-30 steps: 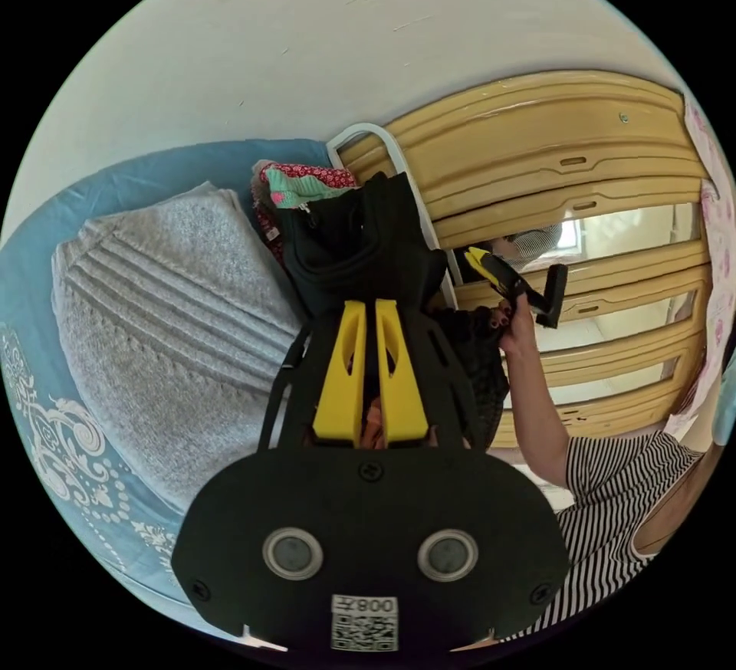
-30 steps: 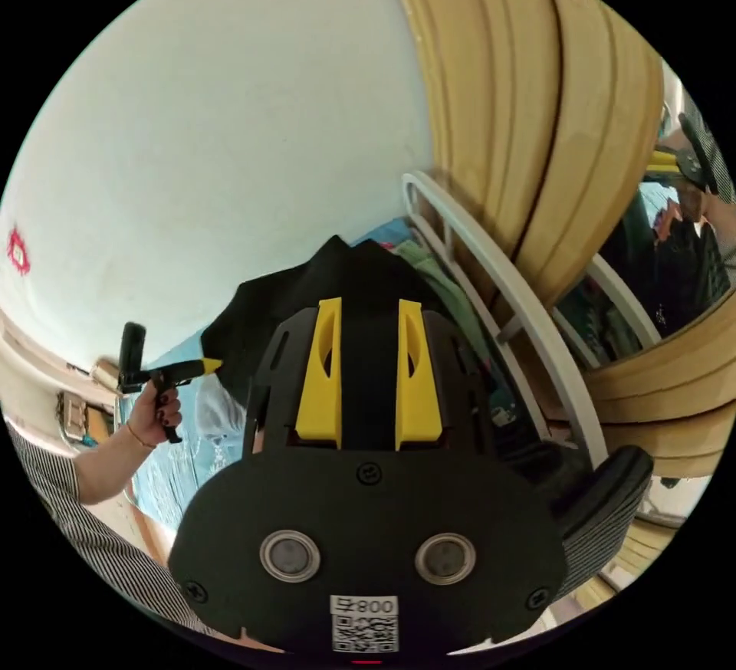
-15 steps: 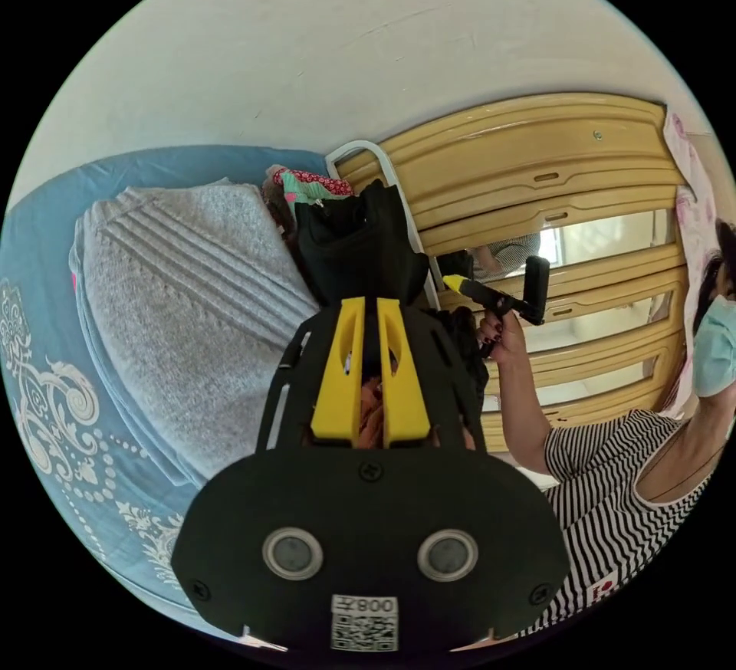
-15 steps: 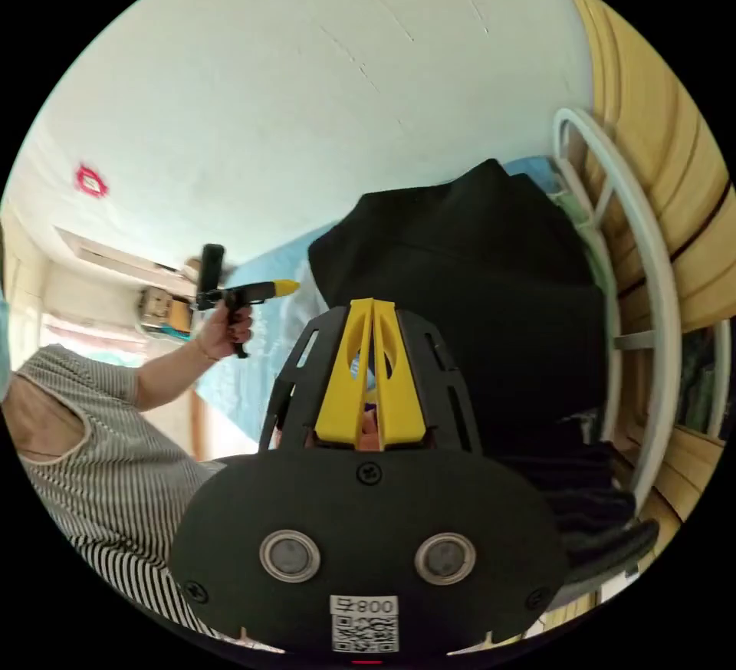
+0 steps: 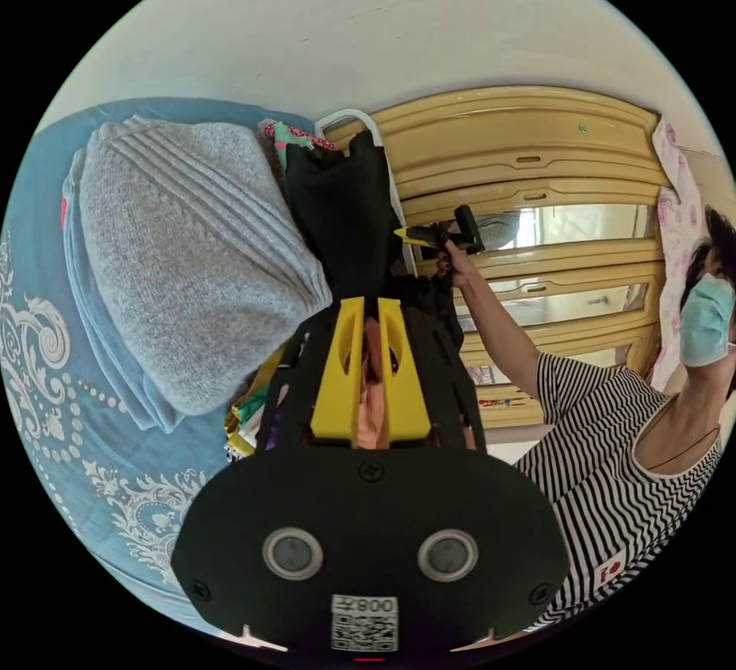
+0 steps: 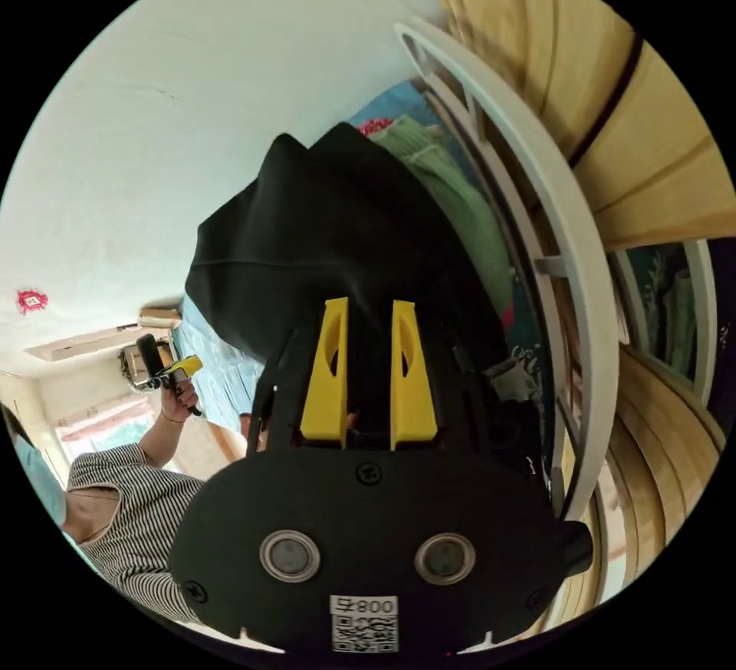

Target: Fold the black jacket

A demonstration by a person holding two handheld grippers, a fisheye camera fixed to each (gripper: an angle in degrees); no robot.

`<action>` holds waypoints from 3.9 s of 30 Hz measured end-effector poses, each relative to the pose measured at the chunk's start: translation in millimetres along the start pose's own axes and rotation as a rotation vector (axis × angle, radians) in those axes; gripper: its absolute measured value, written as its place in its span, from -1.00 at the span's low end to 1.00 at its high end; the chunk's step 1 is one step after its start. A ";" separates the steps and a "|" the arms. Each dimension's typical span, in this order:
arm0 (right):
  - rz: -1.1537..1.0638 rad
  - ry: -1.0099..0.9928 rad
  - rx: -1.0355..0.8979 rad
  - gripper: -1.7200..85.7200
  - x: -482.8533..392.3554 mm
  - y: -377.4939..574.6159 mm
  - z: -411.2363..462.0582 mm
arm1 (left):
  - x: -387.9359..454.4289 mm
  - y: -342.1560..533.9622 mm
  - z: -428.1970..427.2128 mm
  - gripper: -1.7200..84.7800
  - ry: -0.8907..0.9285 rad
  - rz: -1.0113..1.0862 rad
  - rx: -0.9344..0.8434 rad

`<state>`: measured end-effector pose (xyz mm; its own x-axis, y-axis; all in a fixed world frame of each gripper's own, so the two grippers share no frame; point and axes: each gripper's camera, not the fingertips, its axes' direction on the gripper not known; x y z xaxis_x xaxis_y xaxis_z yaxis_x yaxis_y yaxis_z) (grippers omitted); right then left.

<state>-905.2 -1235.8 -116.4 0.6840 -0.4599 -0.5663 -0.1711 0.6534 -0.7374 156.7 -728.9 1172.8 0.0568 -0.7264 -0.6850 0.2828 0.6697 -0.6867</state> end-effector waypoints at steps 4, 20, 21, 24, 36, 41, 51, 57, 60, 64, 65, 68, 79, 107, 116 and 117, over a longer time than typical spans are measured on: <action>-0.118 -0.008 -0.036 -0.90 -35.3 4.0 9.9 | 6.8 2.6 -4.2 -0.86 0.017 0.030 -0.002; -0.758 -0.268 -0.316 -0.93 -300.0 173.5 166.2 | 23.8 45.3 -33.1 -0.85 -0.080 -0.038 -0.035; -0.765 -0.265 -0.324 -0.93 -301.3 174.5 171.7 | 20.7 50.4 -34.6 -0.86 -0.075 -0.051 -0.021; -0.770 -0.245 -0.362 -0.92 -302.5 170.8 184.5 | 3.0 80.7 -49.3 -0.89 -0.058 -0.133 0.070; -0.331 -0.177 0.197 -0.76 -177.6 -42.9 98.2 | 13.8 141.8 -54.8 -0.90 -0.161 -0.093 0.062; -0.327 0.112 0.122 -0.74 -223.8 -144.4 144.5 | 29.4 168.5 -53.2 -0.90 -0.224 -0.036 0.041; -0.484 0.461 -0.294 -0.70 -282.6 -196.9 281.5 | 28.9 231.8 -53.7 -0.89 -0.218 -0.037 0.033; -0.445 0.454 -0.307 -0.86 -288.9 -188.3 315.6 | 39.2 278.0 -63.7 -0.89 -0.221 -0.013 0.058; -0.418 0.367 -0.240 -0.90 -285.7 -173.5 298.6 | 50.3 304.9 -80.3 -0.88 -0.172 0.010 0.117; -0.372 0.087 -0.011 -0.91 -270.6 -127.6 227.5 | 77.7 341.2 -109.6 -0.87 -0.118 0.094 0.200; -0.369 0.023 0.048 -0.91 -265.9 -110.1 205.8 | 87.7 352.3 -121.6 -0.86 -0.108 0.129 0.227; -0.387 -0.110 0.199 -0.92 -261.8 -60.7 153.6 | 115.9 385.7 -158.5 -0.86 -0.116 0.228 0.298; -0.717 -0.455 0.559 -0.92 -336.6 158.2 79.8 | 216.9 613.0 -358.5 -0.86 -0.371 0.541 0.653; -0.911 -0.766 -0.410 -0.81 -569.4 504.3 645.7 | 331.7 1267.0 -653.3 -0.86 -0.492 0.721 0.784; -0.852 -0.967 -0.242 -0.69 -561.5 529.0 677.8 | 391.7 1375.8 -644.8 -0.86 -0.533 0.761 0.862; -0.828 -1.008 -0.226 -0.68 -556.5 528.2 679.0 | 393.2 1381.3 -642.9 -0.86 -0.531 0.766 0.860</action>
<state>-894.7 -226.5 59.3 0.8502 0.0376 0.5252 0.5027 0.2385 -0.8309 -45.9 9.9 -201.7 0.8001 -0.3046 -0.5168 0.5246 0.7732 0.3564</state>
